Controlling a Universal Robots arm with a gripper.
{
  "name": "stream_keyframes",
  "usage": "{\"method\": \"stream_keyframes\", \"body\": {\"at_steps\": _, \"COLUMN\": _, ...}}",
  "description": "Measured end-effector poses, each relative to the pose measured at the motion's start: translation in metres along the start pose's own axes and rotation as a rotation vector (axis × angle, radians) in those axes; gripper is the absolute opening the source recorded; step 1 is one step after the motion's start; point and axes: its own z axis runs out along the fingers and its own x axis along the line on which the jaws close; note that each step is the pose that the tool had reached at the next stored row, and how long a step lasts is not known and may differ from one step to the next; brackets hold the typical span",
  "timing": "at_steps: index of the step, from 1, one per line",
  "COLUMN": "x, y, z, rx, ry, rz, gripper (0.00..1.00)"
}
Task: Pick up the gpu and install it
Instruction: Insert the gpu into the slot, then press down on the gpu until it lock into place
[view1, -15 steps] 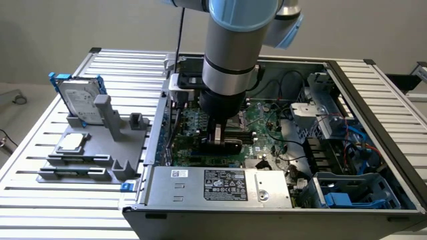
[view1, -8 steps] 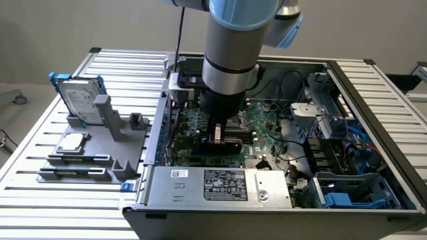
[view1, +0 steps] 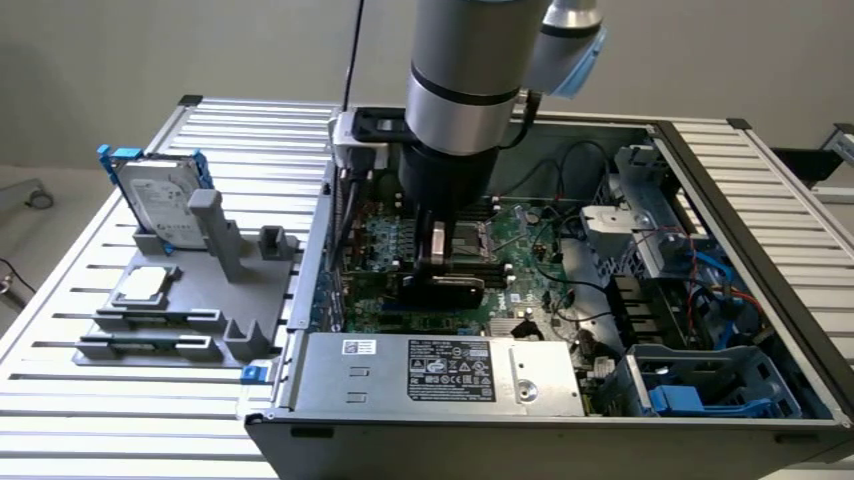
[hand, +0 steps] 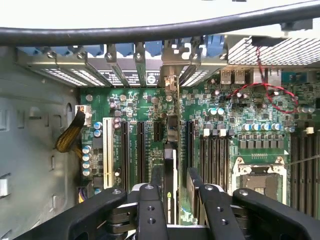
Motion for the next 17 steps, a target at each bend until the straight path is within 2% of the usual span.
{"method": "stream_keyframes", "body": {"at_steps": 5, "x": -0.0004, "y": 0.0005, "z": -0.006, "rx": -0.0012, "ry": -0.0003, "rz": 0.0, "gripper": 0.32}}
{"method": "stream_keyframes", "body": {"at_steps": 8, "x": -0.0005, "y": 0.0005, "z": -0.0064, "rx": -0.0012, "ry": -0.0012, "rz": 0.0, "gripper": 0.13}}
{"method": "stream_keyframes", "body": {"at_steps": 9, "x": -0.0005, "y": 0.0005, "z": -0.0065, "rx": -0.0013, "ry": -0.0013, "rz": 0.0, "gripper": 0.11}}
{"method": "stream_keyframes", "body": {"at_steps": 17, "x": -0.0004, "y": 0.0006, "z": -0.0066, "rx": -0.0013, "ry": -0.0017, "rz": 0.0, "gripper": 0.11}}
